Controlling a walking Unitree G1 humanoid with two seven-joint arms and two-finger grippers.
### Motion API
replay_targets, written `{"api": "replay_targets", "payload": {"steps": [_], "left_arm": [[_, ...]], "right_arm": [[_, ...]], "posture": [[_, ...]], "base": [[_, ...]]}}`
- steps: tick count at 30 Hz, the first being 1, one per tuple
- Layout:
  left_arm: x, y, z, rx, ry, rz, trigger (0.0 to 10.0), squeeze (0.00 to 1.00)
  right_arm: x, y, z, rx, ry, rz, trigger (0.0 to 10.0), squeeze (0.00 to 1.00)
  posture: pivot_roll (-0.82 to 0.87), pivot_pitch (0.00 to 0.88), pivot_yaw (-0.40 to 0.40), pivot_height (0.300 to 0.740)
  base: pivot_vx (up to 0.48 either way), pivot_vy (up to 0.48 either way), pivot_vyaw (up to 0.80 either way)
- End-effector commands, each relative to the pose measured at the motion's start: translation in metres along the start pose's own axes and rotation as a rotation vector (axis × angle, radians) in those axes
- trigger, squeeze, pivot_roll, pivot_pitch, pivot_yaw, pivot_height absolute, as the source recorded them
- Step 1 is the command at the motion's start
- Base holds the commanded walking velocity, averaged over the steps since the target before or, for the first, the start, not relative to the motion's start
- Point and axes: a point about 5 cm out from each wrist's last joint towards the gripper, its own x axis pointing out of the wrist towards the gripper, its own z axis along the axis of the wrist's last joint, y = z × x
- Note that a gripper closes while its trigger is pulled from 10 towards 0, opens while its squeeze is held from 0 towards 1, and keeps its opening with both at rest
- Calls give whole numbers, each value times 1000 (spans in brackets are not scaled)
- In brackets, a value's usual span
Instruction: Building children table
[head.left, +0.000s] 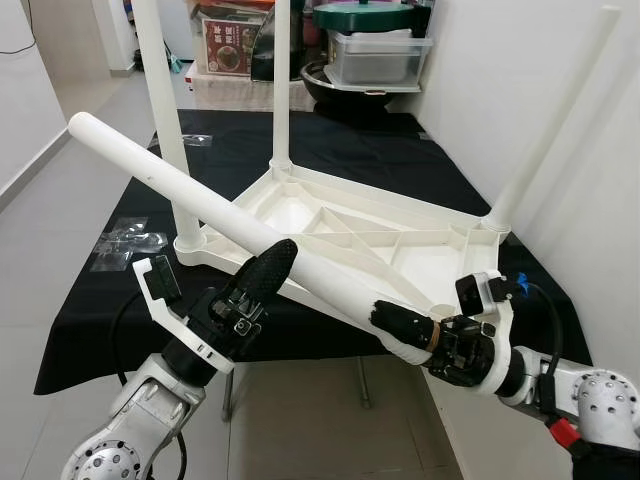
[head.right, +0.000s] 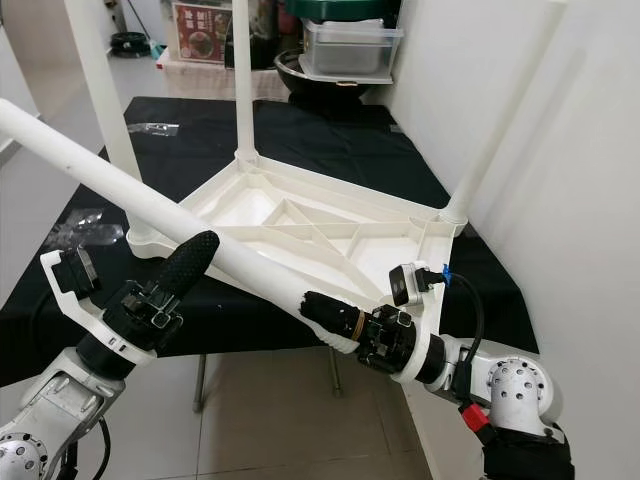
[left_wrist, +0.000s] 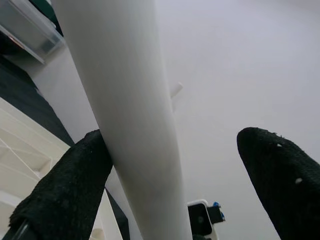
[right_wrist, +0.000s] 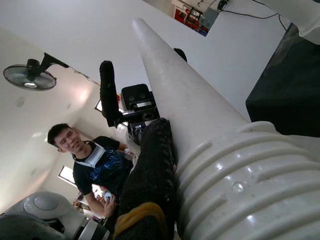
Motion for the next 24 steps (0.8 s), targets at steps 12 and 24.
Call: {"api": "replay_targets", "payload": {"steps": [12,24], "left_arm": [[4,3,16,37,-60,12,10000,0],[3,0,20,-13,-87,-3,10000,0]], "right_arm": [[2,3,-15,20,65,10,0,0],[-6,0,-10,32,24,-9,0,0]], "posture": [[64,0,-99,740],[64,0,-100,740]], "base": [[0,0,0],[0,0,0]]}}
